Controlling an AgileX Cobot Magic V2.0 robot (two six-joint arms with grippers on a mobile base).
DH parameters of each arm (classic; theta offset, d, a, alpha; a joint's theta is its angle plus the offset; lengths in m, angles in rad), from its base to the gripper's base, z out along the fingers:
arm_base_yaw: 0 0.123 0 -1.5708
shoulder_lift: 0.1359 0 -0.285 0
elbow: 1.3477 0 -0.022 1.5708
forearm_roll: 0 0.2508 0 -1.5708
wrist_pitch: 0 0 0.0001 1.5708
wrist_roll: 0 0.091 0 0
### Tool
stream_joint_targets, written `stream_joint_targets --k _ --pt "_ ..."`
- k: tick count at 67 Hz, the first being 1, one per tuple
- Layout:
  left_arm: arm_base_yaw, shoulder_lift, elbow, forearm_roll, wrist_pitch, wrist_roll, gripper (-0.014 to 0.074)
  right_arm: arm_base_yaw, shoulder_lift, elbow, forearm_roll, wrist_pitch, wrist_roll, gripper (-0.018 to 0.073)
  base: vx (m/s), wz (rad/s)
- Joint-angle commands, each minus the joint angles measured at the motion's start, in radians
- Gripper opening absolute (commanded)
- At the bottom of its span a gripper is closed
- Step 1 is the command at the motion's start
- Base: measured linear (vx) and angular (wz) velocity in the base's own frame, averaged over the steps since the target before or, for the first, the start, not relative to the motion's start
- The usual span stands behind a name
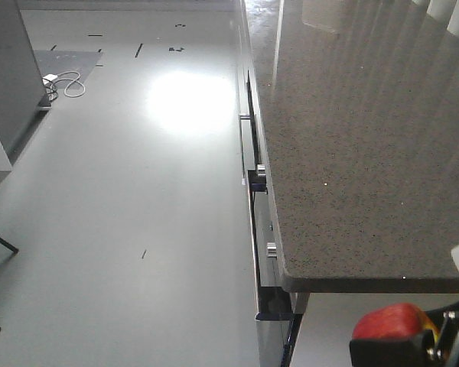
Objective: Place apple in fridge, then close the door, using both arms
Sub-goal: 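Lift the apple off the counter with the right gripper, then drive the base away from the counter holding the apple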
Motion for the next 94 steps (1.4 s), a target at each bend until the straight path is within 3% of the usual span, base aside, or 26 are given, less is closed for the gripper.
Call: stream_joint_targets --k 1,34,94 --pt "-0.005 -0.014 -0.016 -0.008 -0.075 -0.001 -0.0006 -0.003 -0.074 0.003 0.065 0.007 -0.017 0.0109 0.00 0.00" --pt "-0.005 -0.014 -0.016 -0.008 -0.075 -0.001 -0.0006 -0.003 -0.301 0.057 0.048 0.071 0.016 0.0109 0.00 0.00" --pt "-0.005 -0.014 -0.016 -0.008 -0.075 -0.001 -0.0006 -0.003 -0.314 0.057 0.050 0.077 0.016 0.0109 0.00 0.00"
